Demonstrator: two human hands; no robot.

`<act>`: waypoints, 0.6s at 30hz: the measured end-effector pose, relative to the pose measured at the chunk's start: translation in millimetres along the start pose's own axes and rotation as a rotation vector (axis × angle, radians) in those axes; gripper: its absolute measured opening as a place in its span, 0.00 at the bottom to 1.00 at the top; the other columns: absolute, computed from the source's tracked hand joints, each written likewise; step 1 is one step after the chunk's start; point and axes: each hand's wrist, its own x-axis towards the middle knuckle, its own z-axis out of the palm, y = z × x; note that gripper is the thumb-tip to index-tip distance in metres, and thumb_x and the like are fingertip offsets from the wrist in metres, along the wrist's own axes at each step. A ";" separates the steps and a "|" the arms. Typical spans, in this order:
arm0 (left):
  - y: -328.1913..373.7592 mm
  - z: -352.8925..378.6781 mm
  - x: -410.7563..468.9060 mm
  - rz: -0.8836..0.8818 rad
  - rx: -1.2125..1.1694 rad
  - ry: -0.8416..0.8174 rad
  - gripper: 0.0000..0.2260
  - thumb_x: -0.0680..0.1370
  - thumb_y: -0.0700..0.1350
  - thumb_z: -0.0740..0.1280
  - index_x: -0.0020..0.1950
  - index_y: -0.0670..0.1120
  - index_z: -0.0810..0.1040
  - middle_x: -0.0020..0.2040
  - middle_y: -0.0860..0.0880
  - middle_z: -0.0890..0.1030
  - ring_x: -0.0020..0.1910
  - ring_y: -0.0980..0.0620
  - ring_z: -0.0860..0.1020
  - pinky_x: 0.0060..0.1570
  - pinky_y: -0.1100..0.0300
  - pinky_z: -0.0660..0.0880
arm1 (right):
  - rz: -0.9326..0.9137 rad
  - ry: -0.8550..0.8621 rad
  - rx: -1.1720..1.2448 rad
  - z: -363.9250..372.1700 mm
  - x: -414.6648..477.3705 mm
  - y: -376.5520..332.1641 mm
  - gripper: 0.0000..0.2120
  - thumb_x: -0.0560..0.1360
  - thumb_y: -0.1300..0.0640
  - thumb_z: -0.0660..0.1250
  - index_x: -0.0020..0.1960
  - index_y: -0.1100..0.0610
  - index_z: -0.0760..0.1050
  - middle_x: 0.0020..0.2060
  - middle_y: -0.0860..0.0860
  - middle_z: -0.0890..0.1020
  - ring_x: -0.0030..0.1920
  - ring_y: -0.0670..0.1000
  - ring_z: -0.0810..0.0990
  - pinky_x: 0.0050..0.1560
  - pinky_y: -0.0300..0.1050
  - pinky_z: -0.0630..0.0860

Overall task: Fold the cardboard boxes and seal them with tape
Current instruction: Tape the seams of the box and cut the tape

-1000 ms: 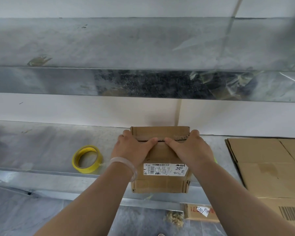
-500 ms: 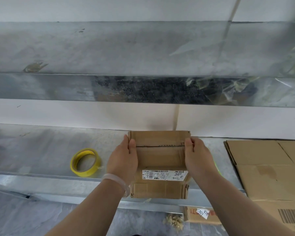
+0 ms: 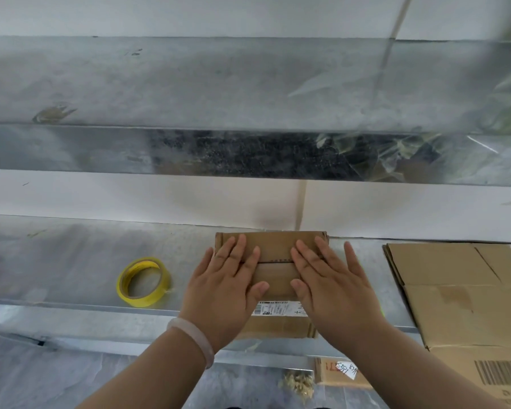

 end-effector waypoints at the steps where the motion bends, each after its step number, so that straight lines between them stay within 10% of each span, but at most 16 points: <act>1: 2.1 -1.3 -1.6 -0.047 -0.020 -0.025 0.32 0.81 0.62 0.42 0.71 0.45 0.71 0.72 0.41 0.69 0.71 0.44 0.68 0.69 0.47 0.61 | 0.057 -0.033 0.017 0.9 -3.1 -1.0 0.34 0.82 0.41 0.37 0.69 0.56 0.74 0.68 0.50 0.75 0.71 0.54 0.70 0.68 0.61 0.57; 7: -3.0 -11.3 0.0 -0.177 -0.291 -0.081 0.41 0.72 0.72 0.37 0.79 0.48 0.46 0.79 0.48 0.39 0.77 0.52 0.38 0.73 0.59 0.43 | 0.352 -0.201 0.568 -10.5 -13.5 -1.7 0.39 0.78 0.35 0.51 0.79 0.49 0.34 0.77 0.42 0.35 0.77 0.45 0.41 0.76 0.46 0.44; 10: -9.2 -21.3 4.2 -0.445 -0.720 -0.066 0.39 0.76 0.63 0.62 0.79 0.53 0.45 0.79 0.50 0.44 0.77 0.49 0.48 0.73 0.57 0.49 | 0.661 -0.124 0.983 -9.5 -23.4 2.0 0.38 0.75 0.37 0.63 0.79 0.49 0.52 0.77 0.49 0.59 0.75 0.51 0.62 0.74 0.54 0.61; 12: -9.0 -24.3 3.1 -0.519 -0.973 -0.106 0.40 0.77 0.56 0.66 0.79 0.52 0.43 0.75 0.52 0.59 0.72 0.51 0.61 0.68 0.59 0.61 | 0.719 -0.127 1.063 -5.3 -30.5 -2.6 0.22 0.76 0.39 0.62 0.64 0.51 0.74 0.59 0.49 0.81 0.58 0.50 0.79 0.65 0.55 0.73; 14: -6.7 -21.7 -5.2 -0.493 -1.046 -0.048 0.34 0.78 0.51 0.66 0.78 0.52 0.51 0.65 0.60 0.70 0.63 0.55 0.70 0.60 0.64 0.68 | 0.698 -0.116 1.062 -9.4 -38.9 -11.9 0.14 0.77 0.39 0.61 0.52 0.49 0.77 0.45 0.46 0.84 0.48 0.48 0.81 0.56 0.53 0.78; 18: -9.5 -27.6 -35.8 -0.501 -1.228 0.279 0.23 0.76 0.43 0.69 0.67 0.57 0.66 0.55 0.59 0.76 0.51 0.64 0.77 0.44 0.73 0.73 | 0.511 0.045 1.142 -45.6 -52.5 -29.5 0.12 0.76 0.41 0.62 0.59 0.38 0.74 0.52 0.34 0.78 0.53 0.39 0.79 0.49 0.33 0.73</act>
